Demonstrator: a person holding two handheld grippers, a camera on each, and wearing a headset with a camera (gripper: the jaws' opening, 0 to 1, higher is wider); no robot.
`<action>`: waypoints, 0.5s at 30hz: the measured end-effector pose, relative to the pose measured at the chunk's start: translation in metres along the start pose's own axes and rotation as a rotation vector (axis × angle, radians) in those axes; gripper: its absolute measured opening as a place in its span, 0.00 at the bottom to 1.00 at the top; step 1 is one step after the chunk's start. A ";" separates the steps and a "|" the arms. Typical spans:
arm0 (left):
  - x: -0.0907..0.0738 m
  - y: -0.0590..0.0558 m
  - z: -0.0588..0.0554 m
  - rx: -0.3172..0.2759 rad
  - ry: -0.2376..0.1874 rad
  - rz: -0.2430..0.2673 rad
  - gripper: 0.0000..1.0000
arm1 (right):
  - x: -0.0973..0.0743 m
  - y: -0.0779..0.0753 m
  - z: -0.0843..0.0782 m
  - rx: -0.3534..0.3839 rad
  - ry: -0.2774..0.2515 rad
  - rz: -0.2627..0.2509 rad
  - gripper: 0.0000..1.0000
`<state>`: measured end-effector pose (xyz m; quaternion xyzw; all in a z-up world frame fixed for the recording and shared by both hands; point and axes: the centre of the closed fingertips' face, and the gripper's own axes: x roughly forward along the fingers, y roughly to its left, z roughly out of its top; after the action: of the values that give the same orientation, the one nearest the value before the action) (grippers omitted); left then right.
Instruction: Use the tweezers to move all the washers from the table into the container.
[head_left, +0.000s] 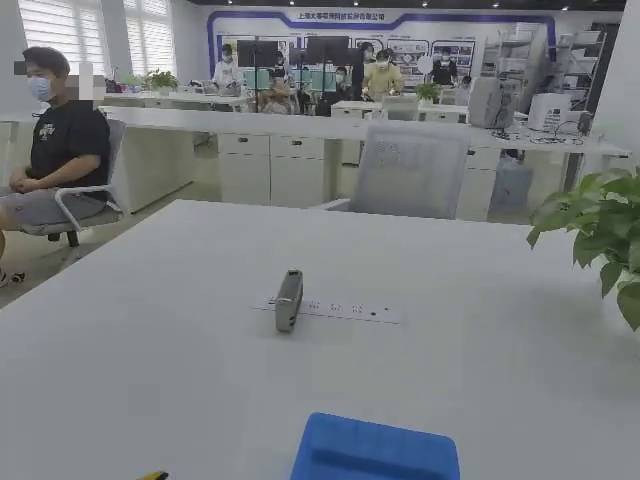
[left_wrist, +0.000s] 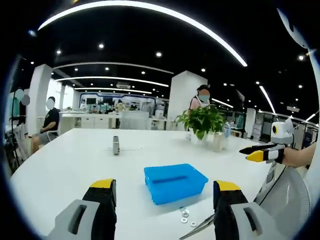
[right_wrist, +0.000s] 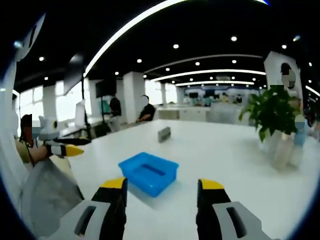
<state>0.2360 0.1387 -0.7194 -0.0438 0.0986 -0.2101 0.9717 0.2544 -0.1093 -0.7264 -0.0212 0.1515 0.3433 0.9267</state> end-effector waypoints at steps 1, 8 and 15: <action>0.000 0.000 0.000 0.000 0.000 0.000 0.77 | 0.000 0.000 0.000 0.001 0.001 -0.001 0.50; 0.000 0.001 -0.002 0.007 0.012 0.006 0.76 | 0.000 0.000 -0.001 -0.002 0.007 0.001 0.49; 0.000 0.002 -0.003 0.010 0.017 0.009 0.75 | 0.000 0.002 -0.003 -0.007 0.017 0.005 0.47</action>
<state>0.2361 0.1403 -0.7224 -0.0369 0.1061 -0.2066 0.9719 0.2528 -0.1083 -0.7290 -0.0268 0.1583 0.3459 0.9244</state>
